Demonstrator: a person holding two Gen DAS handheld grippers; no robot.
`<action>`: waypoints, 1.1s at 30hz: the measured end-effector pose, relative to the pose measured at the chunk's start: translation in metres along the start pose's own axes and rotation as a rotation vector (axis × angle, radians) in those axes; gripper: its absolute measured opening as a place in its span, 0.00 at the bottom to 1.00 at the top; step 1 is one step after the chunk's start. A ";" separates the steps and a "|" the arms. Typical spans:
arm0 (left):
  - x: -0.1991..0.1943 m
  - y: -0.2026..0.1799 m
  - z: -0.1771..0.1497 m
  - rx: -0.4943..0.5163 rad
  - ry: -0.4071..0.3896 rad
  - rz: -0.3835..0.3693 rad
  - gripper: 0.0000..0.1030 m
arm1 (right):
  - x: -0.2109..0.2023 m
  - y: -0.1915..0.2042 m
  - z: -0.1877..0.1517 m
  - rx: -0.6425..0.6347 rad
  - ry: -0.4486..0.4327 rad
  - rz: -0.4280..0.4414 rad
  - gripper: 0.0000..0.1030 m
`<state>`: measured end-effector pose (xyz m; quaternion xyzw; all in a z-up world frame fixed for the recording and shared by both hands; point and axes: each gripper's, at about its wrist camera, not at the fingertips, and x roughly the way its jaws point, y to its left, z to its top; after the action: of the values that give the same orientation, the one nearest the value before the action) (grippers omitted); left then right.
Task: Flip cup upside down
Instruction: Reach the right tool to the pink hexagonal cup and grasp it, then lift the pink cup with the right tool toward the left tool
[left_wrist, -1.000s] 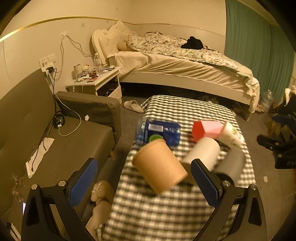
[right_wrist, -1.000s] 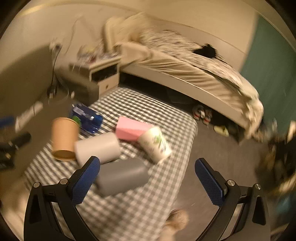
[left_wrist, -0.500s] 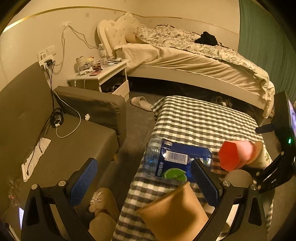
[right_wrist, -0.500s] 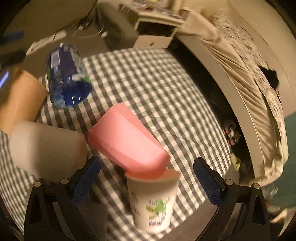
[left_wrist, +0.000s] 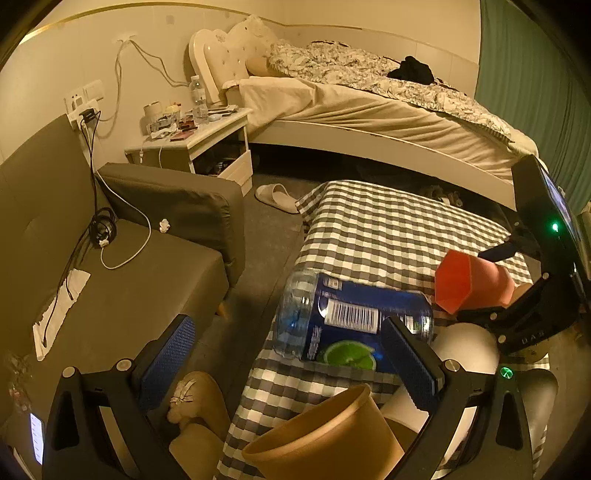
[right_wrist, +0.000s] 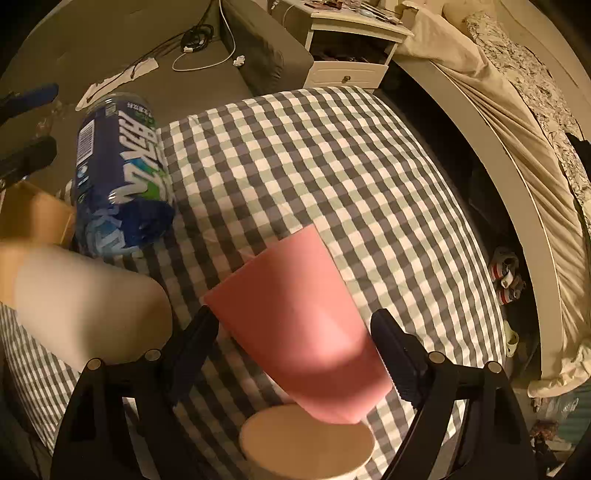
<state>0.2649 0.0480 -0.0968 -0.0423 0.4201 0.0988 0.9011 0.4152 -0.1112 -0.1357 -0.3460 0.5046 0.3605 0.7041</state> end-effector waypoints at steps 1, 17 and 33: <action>-0.001 -0.001 0.000 0.003 -0.001 -0.001 1.00 | 0.001 -0.001 0.002 0.006 -0.003 0.004 0.81; -0.066 0.005 0.005 0.005 -0.070 -0.011 1.00 | -0.093 0.034 -0.009 0.101 -0.188 -0.100 0.61; -0.157 0.055 -0.063 0.020 -0.152 -0.031 1.00 | -0.181 0.208 -0.107 0.665 -0.238 -0.111 0.61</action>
<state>0.1073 0.0690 -0.0165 -0.0321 0.3505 0.0838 0.9323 0.1461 -0.1265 -0.0145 -0.0806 0.4891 0.1756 0.8506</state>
